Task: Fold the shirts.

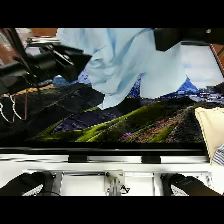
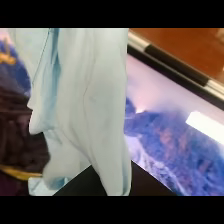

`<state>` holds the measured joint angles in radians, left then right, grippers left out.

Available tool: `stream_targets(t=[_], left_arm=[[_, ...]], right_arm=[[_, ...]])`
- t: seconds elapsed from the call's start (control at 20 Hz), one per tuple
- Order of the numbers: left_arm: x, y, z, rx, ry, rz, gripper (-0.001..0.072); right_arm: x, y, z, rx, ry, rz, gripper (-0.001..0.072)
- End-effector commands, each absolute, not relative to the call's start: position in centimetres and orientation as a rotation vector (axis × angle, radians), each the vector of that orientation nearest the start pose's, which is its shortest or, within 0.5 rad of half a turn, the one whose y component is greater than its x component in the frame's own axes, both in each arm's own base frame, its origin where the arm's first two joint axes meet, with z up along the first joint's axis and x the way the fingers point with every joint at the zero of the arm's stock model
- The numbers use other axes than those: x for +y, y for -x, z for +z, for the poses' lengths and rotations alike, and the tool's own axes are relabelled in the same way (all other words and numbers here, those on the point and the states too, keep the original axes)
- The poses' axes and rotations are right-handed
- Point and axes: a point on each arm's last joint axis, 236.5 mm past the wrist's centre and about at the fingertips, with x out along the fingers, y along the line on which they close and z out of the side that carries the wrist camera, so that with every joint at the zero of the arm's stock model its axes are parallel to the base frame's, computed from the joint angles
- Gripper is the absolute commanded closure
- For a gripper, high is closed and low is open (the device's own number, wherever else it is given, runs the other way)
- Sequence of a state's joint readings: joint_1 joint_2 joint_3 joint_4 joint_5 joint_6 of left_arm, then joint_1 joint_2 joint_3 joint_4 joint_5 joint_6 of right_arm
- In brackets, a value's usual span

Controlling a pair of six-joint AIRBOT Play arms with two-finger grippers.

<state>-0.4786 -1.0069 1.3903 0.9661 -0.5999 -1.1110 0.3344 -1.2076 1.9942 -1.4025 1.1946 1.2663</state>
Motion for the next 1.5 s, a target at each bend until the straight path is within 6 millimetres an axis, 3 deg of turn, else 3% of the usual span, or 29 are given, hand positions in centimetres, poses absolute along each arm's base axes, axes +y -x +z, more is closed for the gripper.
stream_targets(t=[0.0,0.1,0.2,0.45,0.6,0.85,1.0,1.35,1.45], left_arm=[[-25.9,-35.1,40.0,0.02,0.062,-0.776,0.0282],[-25.4,-34.1,42.2,-0.029,0.066,-0.778,0.0283],[-24.9,-33.1,43.4,-0.057,0.068,-0.779,0.0285],[-24.5,-32.1,44.3,-0.076,0.068,-0.783,0.0286],[-24.6,-32.0,44.1,-0.068,0.063,-0.788,0.0288],[-24.6,-31.9,43.9,-0.061,0.06,-0.792,0.0313],[-24.6,-31.9,43.9,-0.061,0.06,-0.792,0.0311],[-24.6,-31.9,44.0,-0.064,0.061,-0.791,0.0311],[-24.6,-31.9,44.0,-0.063,0.062,-0.791,0.0312]], right_arm=[[9.8,-39.7,41.3,0.297,0.209,0.194,0.0659],[1.7,-39.1,44.1,0.23,0.222,-0.147,0.0659],[-4.6,-37.1,47.1,0.167,0.313,-0.398,0.0659],[-16.5,-32.4,48.2,0.163,0.181,-0.75,0.0659],[-21.9,-30.0,48.2,0.134,0.086,-0.876,0.0659],[-28.1,-25.6,48.4,0.059,-0.04,-1.051,0.0659],[-31.0,-23.8,46.7,0.102,-0.083,-1.144,0.0659],[-33.5,-27.2,42.4,0.221,-0.11,-1.12,0.0659],[-34.2,-27.7,42.0,0.238,-0.082,-1.127,0.0659]])
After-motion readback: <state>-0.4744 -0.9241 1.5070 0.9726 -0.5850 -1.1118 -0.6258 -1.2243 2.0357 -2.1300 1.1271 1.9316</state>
